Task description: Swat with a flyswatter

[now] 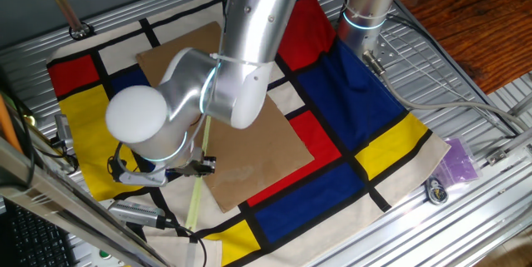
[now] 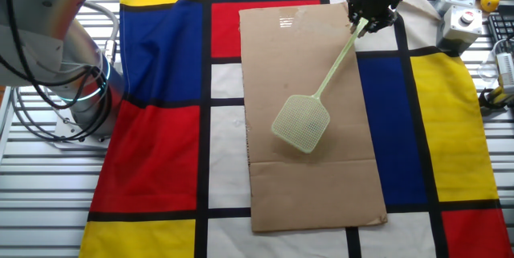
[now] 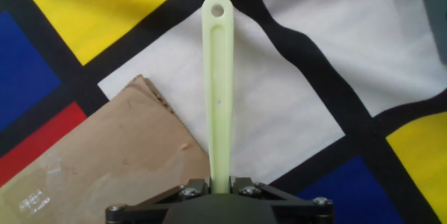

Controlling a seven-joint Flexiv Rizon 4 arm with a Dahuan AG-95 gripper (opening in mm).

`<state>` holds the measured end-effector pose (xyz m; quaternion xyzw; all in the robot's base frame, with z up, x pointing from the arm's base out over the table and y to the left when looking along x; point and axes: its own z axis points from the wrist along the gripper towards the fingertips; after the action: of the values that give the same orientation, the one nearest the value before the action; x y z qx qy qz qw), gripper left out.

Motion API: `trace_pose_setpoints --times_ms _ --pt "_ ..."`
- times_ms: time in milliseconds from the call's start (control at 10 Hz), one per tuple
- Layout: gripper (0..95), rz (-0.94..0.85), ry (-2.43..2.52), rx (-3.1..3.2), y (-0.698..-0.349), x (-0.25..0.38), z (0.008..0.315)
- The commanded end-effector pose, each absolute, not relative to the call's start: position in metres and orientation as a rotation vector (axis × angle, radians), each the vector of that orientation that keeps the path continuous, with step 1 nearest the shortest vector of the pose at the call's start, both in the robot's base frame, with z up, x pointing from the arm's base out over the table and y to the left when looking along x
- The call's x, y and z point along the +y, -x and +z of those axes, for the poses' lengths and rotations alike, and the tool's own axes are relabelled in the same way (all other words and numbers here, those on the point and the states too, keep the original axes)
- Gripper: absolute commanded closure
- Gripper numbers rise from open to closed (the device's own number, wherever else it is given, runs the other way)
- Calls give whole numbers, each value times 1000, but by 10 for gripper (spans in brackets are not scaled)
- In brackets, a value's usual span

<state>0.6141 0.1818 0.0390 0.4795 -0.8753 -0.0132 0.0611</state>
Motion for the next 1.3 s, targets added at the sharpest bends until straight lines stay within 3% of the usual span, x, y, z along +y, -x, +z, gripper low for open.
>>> trace_pose_setpoints --times_ms 100,800,900,1300 --pt "950 -42 -1485 -2773 -612 181 40" --pt "950 -51 -1525 -2834 -611 181 41" --pt "760 -44 -1535 -2826 -611 181 41" --pt "760 -19 -1540 -2806 -611 181 41"
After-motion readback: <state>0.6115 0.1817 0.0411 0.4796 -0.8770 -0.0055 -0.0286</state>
